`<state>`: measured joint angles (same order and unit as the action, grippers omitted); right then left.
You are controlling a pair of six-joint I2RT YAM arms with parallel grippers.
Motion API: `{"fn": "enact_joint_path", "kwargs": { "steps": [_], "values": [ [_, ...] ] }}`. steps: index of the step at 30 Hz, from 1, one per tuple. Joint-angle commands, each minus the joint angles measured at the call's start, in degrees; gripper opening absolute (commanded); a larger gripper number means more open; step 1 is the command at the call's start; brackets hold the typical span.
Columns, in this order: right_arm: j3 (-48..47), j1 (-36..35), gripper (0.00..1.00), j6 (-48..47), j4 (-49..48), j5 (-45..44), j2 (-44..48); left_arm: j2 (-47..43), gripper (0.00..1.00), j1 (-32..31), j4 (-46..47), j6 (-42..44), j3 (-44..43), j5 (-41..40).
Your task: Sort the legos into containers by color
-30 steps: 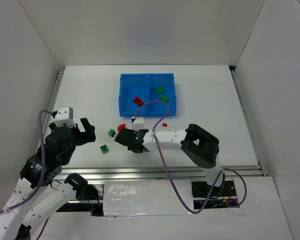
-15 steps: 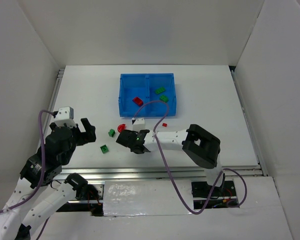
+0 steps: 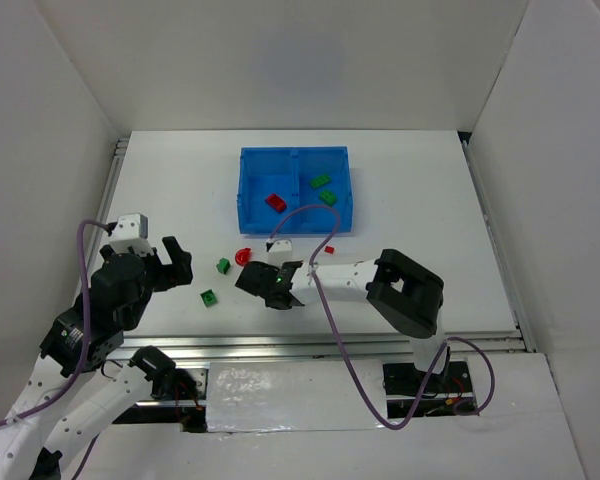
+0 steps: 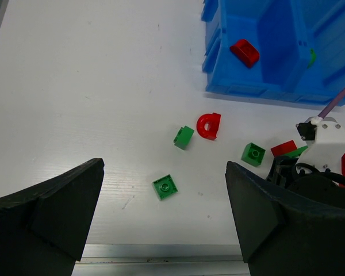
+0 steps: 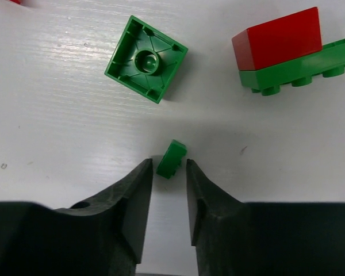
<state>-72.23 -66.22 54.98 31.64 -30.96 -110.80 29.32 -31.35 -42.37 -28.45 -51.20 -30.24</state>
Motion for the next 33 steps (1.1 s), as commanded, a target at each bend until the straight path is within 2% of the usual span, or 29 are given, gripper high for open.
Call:
{"fn": "enact_joint_path", "kwargs": {
  "steps": [1,5,8,11,17,20,25,29,32,33],
  "values": [
    [0.8,0.2,0.36,0.6,-2.1,0.2,0.0,-0.1,0.99,-0.4,2.2,1.4,0.3,0.0],
    [0.9,0.8,0.37,0.3,-2.4,0.2,-0.6,0.0,0.99,-0.4,2.3,1.5,0.3,0.2],
    [1.3,2.0,0.42,0.2,-3.1,0.9,-1.3,-0.1,0.99,-0.5,2.3,1.5,0.3,0.2],
    [2.1,2.1,0.41,-0.1,-4.1,1.3,-1.3,-0.2,1.0,-0.5,2.3,1.5,0.4,0.2],
    [2.4,2.2,0.19,-0.7,-4.7,2.1,-1.3,-0.4,0.99,-0.5,2.3,1.4,0.4,0.0],
    [1.7,2.1,0.02,-1.5,-3.7,2.0,-0.6,-0.4,1.0,-0.5,2.1,1.3,0.3,-0.3],
    [5.1,2.0,0.0,-5.6,-7.5,3.2,8.4,-0.6,0.99,-0.5,1.9,0.9,0.2,-1.0],
    [5.8,2.7,0.0,-9.2,-5.9,0.3,17.2,-1.0,0.99,-0.5,1.9,0.8,0.2,-1.6],
    [6.0,6.4,0.0,-13.6,-5.2,-2.3,23.5,-0.7,1.0,-0.5,1.7,0.7,0.1,-1.8],
    [6.1,10.1,0.0,-15.2,-5.4,-2.6,26.0,-0.6,1.0,-0.5,1.7,0.7,0.1,-1.9]
  ]
}}
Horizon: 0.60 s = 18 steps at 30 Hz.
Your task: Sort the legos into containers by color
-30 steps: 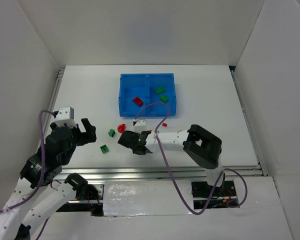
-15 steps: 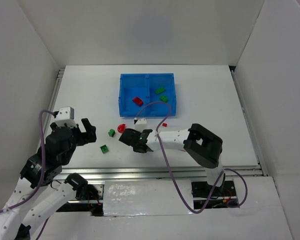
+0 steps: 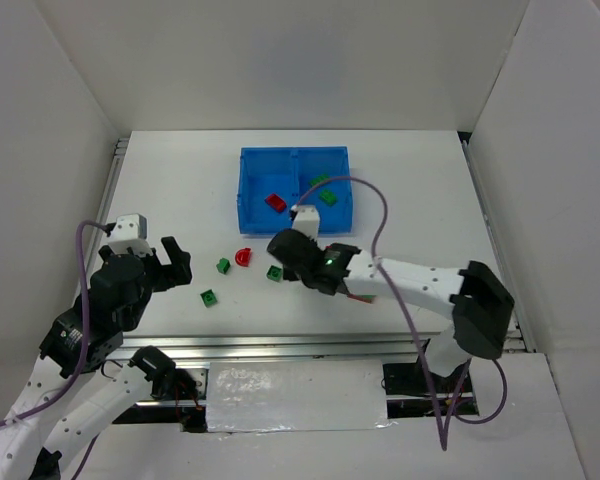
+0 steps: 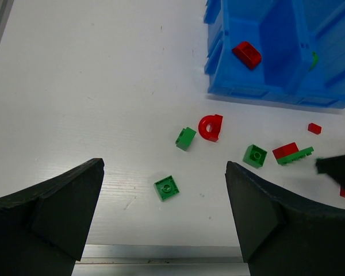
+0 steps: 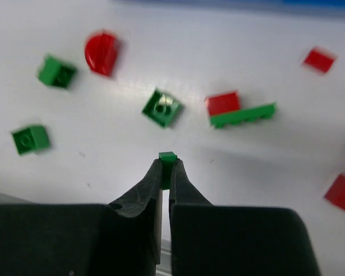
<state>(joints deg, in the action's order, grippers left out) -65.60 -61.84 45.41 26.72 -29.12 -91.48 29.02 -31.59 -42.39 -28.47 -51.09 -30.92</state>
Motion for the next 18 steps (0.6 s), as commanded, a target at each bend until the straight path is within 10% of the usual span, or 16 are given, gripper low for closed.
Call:
{"fn": "enact_joint_path", "kwargs": {
  "steps": [1,15,18],
  "values": [
    [-0.8,7.9,0.0,-7.4,-0.9,-4.0,7.5,-0.2,1.0,-0.3,1.6,0.6,0.0,-1.3],
    [-30.6,32.0,0.08,-27.1,1.2,1.6,-16.8,1.1,1.0,-0.1,1.4,0.3,0.1,-2.1],
    [-39.1,33.3,0.46,-27.9,4.1,1.7,-23.6,1.6,1.0,-0.1,1.4,0.4,0.1,-2.0]
  ]
}}
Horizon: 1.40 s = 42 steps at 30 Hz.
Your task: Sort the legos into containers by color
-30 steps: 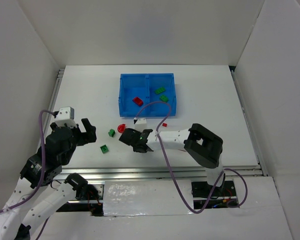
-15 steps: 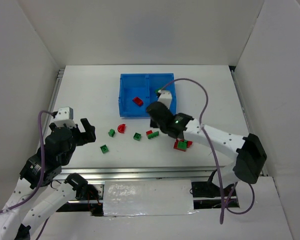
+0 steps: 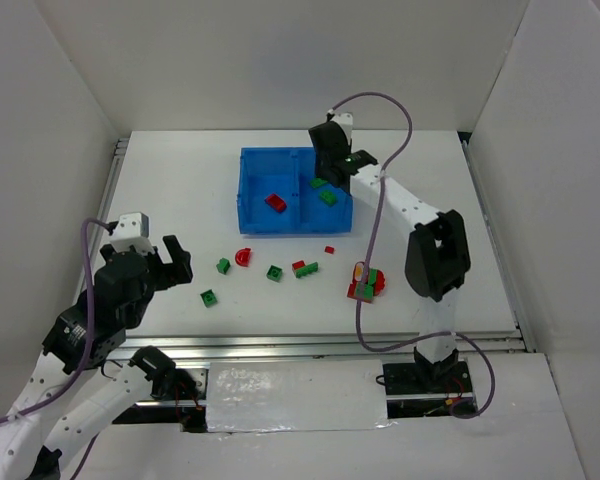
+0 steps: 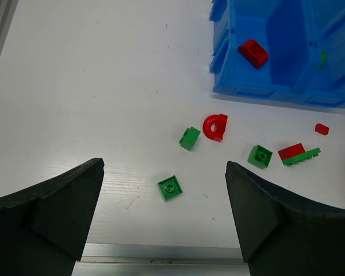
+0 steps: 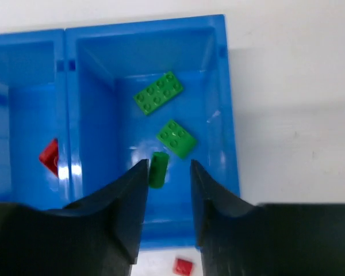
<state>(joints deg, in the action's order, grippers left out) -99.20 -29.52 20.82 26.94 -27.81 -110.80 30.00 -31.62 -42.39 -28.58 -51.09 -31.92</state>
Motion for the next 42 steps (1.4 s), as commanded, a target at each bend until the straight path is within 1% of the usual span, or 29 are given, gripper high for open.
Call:
{"fn": "enact_joint_path", "kwargs": {
  "steps": [1,2,4,5,7,8,9,10,11,12,13,14,15,17,19,20,21,31,36,39,41,42],
  "values": [
    [-9.5,1.2,0.57,-3.4,6.3,0.6,-5.6,0.7,1.0,-0.1,1.5,0.5,0.1,-1.0],
    [-11.0,1.3,0.67,-3.6,7.1,0.7,-7.0,0.7,0.99,-0.1,1.5,0.5,0.0,-1.0],
    [-12.1,1.1,0.73,-4.0,7.6,2.3,-7.0,0.6,1.0,-0.1,1.6,0.6,0.1,-0.8],
    [-11.3,1.0,0.77,-4.0,7.3,3.1,-5.1,0.7,0.99,-0.1,1.8,0.7,0.2,-0.7],
    [-6.4,0.6,0.79,-3.4,5.7,5.5,-2.0,1.0,0.99,-0.1,1.9,0.9,0.1,-0.4],
    [-3.3,0.2,0.79,-3.4,4.6,7.1,2.7,1.2,0.99,-0.1,2.0,1.0,0.2,-0.4],
    [4.8,-1.3,0.79,-3.6,1.0,9.1,5.6,1.4,1.0,-0.1,2.0,1.0,0.1,-0.4],
    [9.5,-3.6,0.8,-4.0,-1.4,13.3,12.0,1.6,0.99,-0.1,1.9,0.9,0.0,-0.5],
    [14.9,-3.6,0.81,-4.5,-4.3,16.0,15.1,1.6,1.0,0.0,1.9,0.9,0.1,-0.5],
    [25.1,-6.4,0.83,-4.4,-10.5,18.2,18.0,1.6,1.0,0.0,2.0,1.0,0.1,-0.4],
    [29.2,-7.8,0.84,-4.2,-12.8,21.4,22.4,1.6,0.99,0.0,2.0,1.1,0.2,-0.3],
    [35.5,-9.4,0.86,-4.0,-14.7,21.7,23.7,1.6,0.99,0.1,2.3,1.2,0.2,0.2],
    [37.7,-12.2,0.87,-3.3,-17.4,21.2,24.7,1.9,0.99,0.2,2.5,1.4,0.2,0.5],
    [41.0,-14.0,0.88,-3.0,-18.3,19.5,23.8,2.3,0.99,0.2,2.6,1.7,0.2,1.1],
    [41.5,-14.7,0.88,-2.6,-18.5,20.6,21.0,2.9,1.0,0.2,2.8,1.9,0.2,1.7],
    [41.8,-14.9,0.92,-2.6,-18.6,20.5,20.0,3.0,1.0,0.3,2.8,1.9,0.1,1.9],
    [42.0,-15.5,0.92,-2.8,-19.2,20.0,18.4,3.1,1.0,0.3,2.8,1.9,0.2,1.9],
    [41.6,-15.9,0.93,-2.6,-21.0,17.6,11.9,2.6,1.0,0.4,3.1,2.3,0.3,2.7],
    [41.7,-16.1,0.88,-1.6,-20.0,17.9,9.8,2.3,0.99,0.4,3.0,2.1,0.4,2.4],
    [43.5,-16.8,0.86,-0.7,-19.8,17.1,10.7,2.1,0.99,0.4,3.1,2.1,0.4,2.4],
    [44.3,-17.2,0.81,-0.3,-20.3,16.8,11.4,2.3,1.0,0.3,3.1,2.2,0.4,2.6],
    [44.6,-17.3,0.75,-0.2,-20.5,16.4,11.5,2.4,0.99,0.4,3.1,2.2,0.4,2.6]
  ]
}}
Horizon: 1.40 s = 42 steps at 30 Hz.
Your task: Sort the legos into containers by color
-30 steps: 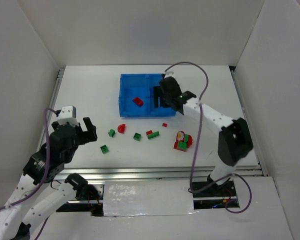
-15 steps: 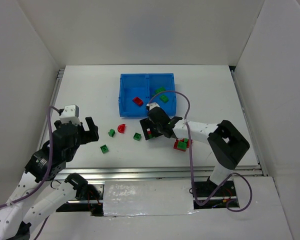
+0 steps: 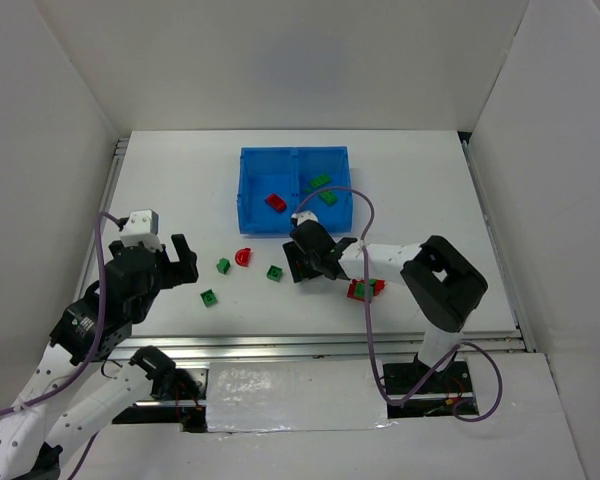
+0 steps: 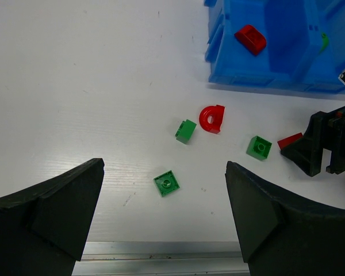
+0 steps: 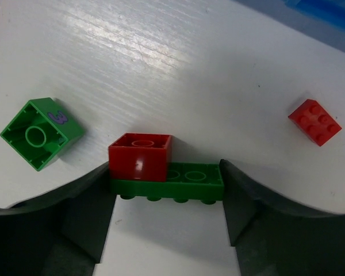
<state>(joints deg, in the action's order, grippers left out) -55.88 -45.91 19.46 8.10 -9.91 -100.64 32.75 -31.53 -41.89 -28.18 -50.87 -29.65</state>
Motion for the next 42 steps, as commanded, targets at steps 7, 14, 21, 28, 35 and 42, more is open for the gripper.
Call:
{"fn": "enact_joint_path", "kwargs": {
  "steps": [7,14,21,28,35,42],
  "values": [
    [3.8,-1.8,0.21,0.1,-2.9,-3.4,6.4,0.1,0.99,0.3,2.6,1.8,-0.1,0.6],
    [14.7,-8.7,0.17,-7.1,-9.7,4.0,29.5,3.8,0.99,0.3,1.9,-3.9,-7.5,18.2],
    [16.9,-17.0,0.11,-12.8,-8.5,0.4,41.7,10.3,0.99,-0.1,21.9,-16.6,-2.6,48.3],
    [16.7,-23.3,0.09,-14.5,-10.0,-8.4,45.1,14.4,0.95,-2.6,32.0,-22.2,2.4,55.7],
    [16.3,-25.0,0.07,-15.2,-13.2,-12.0,45.1,16.9,0.85,-5.5,33.4,-22.1,4.9,54.2],
    [15.1,-25.5,0.06,-16.1,-14.3,-12.8,44.6,21.1,0.83,-9.1,35.5,-22.1,5.4,53.4]
  ]
}}
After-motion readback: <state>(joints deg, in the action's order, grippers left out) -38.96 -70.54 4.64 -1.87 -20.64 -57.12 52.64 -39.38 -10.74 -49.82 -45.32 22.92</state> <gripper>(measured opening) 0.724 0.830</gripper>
